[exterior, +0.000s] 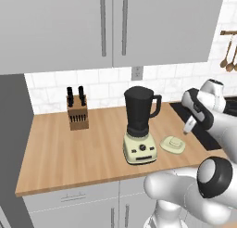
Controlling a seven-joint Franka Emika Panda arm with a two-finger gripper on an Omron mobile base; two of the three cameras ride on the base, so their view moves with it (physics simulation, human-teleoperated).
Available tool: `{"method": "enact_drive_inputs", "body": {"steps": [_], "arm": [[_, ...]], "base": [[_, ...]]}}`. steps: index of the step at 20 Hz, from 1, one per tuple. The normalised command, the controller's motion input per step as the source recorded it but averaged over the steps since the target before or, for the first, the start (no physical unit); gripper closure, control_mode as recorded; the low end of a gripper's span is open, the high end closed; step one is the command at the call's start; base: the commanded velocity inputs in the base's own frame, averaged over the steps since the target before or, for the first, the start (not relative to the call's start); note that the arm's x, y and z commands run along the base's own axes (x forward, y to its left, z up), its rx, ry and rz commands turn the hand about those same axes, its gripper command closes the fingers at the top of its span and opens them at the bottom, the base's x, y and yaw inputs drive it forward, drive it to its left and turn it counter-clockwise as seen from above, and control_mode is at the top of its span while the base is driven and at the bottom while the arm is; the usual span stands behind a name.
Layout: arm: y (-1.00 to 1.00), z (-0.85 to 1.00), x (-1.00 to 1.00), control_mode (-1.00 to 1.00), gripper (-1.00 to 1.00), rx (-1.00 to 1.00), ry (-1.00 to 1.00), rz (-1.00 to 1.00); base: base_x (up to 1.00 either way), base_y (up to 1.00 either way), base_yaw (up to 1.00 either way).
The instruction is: Close the lid blender by securely placing the lid on top.
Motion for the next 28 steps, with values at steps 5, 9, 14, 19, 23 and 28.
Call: {"method": "enact_drive_inputs", "body": {"steps": [5, 9, 14, 19, 23, 28], "arm": [[0.0, -0.35, 0.18, -1.0, -1.0, -0.04, 0.12, 0.0], [0.0, -0.12, 0.05, -1.0, -1.0, 0.0, 0.08, 0.0], [0.0, -0.23, 0.02, -1.0, -1.0, 0.0, 0.01, 0.0], [0.04, -0.18, 0.0, -1.0, -1.0, 0.0, 0.0, 0.0], [0.08, -0.17, 0.0, -1.0, -1.0, -0.02, 0.0, 0.0], [0.08, -0.15, 0.02, -1.0, -1.0, -0.04, 0.01, 0.0]], "base": [[0.0, 0.0, 0.0], [0.0, 0.0, 0.0], [0.0, 0.0, 0.0], [0.0, 0.0, 0.0], [0.0, 0.0, 0.0], [0.0, 0.0, 0.0]]}}
